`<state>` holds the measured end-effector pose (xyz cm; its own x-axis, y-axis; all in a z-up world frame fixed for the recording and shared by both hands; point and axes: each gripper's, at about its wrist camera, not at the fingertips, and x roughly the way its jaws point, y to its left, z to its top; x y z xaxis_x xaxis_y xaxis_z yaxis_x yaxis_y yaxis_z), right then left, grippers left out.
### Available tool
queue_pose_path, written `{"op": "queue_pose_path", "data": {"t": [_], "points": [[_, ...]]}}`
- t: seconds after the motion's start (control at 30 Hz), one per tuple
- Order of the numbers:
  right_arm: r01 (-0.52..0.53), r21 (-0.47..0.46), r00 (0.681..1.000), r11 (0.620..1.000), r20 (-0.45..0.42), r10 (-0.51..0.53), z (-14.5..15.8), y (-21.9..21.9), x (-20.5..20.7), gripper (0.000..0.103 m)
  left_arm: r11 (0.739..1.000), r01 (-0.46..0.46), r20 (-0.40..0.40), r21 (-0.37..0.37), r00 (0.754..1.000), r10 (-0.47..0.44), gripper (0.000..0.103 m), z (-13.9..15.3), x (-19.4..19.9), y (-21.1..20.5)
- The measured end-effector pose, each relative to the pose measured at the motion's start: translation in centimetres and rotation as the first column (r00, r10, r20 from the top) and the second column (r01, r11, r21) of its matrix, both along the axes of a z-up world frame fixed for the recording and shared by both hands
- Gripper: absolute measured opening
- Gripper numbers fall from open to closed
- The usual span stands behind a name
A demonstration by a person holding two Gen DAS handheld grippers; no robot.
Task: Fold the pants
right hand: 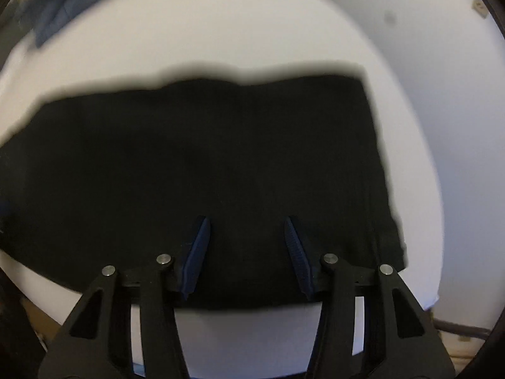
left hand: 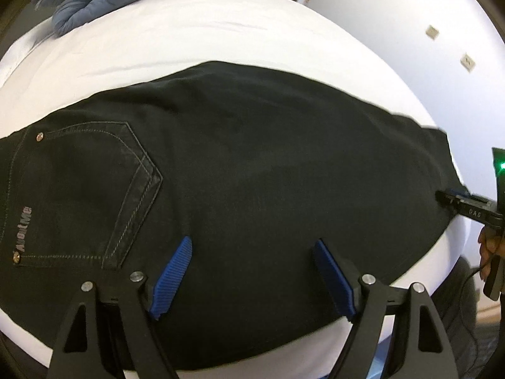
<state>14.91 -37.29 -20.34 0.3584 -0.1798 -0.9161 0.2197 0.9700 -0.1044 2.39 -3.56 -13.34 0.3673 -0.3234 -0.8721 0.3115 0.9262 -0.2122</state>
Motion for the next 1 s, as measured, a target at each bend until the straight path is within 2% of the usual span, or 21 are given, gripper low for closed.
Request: {"op": "queue_pose_path", "data": {"t": [0.07, 0.2, 0.3, 0.43, 0.53, 0.6, 0.63, 0.7, 0.73, 0.77, 0.83, 0.9, 0.93, 0.97, 1.0], "points": [[0.005, -0.018, 1.0, 1.0, 0.004, -0.005, 0.0, 0.4, -1.7, 0.047, 1.0, 0.013, 0.006, 0.012, 1.0, -0.013, 0.081, -0.5, -0.5, -0.4], [0.013, 0.006, 0.998, 1.0, 0.054, -0.013, -0.2, 0.2, -4.6, 0.047, 0.999, 0.029, 0.015, 0.02, 0.999, -0.029, 0.081, -0.7, -1.1, -0.6], [0.011, 0.025, 0.999, 1.0, 0.049, -0.012, -0.3, 0.1, -4.6, 0.047, 1.0, 0.025, 0.004, 0.008, 1.0, -0.025, 0.081, -0.3, -1.2, 1.1], [0.032, 0.055, 0.997, 0.998, 0.065, -0.035, 0.3, -0.2, -4.1, 0.048, 1.0, 0.022, 0.012, 0.006, 1.0, -0.022, 0.081, -0.7, -1.1, 1.4], [0.088, 0.125, 0.99, 0.988, 0.103, -0.101, 1.3, -1.1, -5.6, 0.048, 1.0, 0.024, 0.013, 0.002, 1.0, -0.024, 0.081, -0.5, -1.1, 2.5], [0.178, 0.196, 0.968, 0.964, 0.139, -0.207, 2.3, -2.7, -7.6, 0.048, 1.0, 0.023, 0.013, 0.0, 1.0, -0.023, 0.081, -0.4, -1.0, 2.7], [0.223, 0.259, 0.946, 0.94, 0.174, -0.273, 3.2, -3.7, -8.1, 0.048, 1.0, 0.022, 0.014, 0.001, 1.0, -0.022, 0.081, -0.3, -0.9, 2.9], [0.299, 0.419, 0.881, 0.857, 0.222, -0.417, 3.4, -6.1, -10.4, 0.048, 1.0, 0.017, 0.016, 0.002, 1.0, -0.017, 0.081, -0.3, -0.9, 3.0], [0.334, 0.491, 0.847, 0.804, 0.218, -0.485, 3.2, -7.3, -11.3, 0.048, 1.0, 0.016, 0.017, 0.003, 1.0, -0.016, 0.081, -0.2, -1.0, 3.1], [0.352, 0.58, 0.811, 0.735, 0.202, -0.549, 2.4, -8.4, -12.0, 0.049, 1.0, 0.015, 0.018, 0.004, 1.0, -0.015, 0.081, -0.2, -1.1, 3.1], [0.358, 0.706, 0.766, 0.612, 0.152, -0.624, 0.6, -9.9, -12.6, 0.049, 1.0, 0.015, 0.019, 0.003, 1.0, -0.015, 0.081, -0.2, -1.1, 3.3], [0.375, 0.782, 0.714, 0.498, 0.099, -0.693, -1.7, -10.3, -12.6, 0.049, 1.0, 0.016, 0.017, 0.0, 1.0, -0.016, 0.081, 0.0, -1.2, 3.5], [0.372, 0.8, 0.697, 0.471, 0.094, -0.711, -2.2, -10.5, -12.8, 0.049, 1.0, 0.015, 0.017, -0.004, 1.0, -0.015, 0.081, 0.2, -1.3, 3.6], [0.36, 0.835, 0.665, 0.416, 0.083, -0.742, -3.0, -10.8, -13.1, 0.049, 1.0, 0.015, 0.017, -0.005, 1.0, -0.015, 0.081, 0.1, -1.4, 3.6], [0.343, 0.86, 0.644, 0.378, 0.078, -0.761, -3.7, -10.7, -13.4, 0.049, 1.0, 0.015, 0.017, -0.005, 1.0, -0.015, 0.081, 0.0, -1.5, 3.6]]}}
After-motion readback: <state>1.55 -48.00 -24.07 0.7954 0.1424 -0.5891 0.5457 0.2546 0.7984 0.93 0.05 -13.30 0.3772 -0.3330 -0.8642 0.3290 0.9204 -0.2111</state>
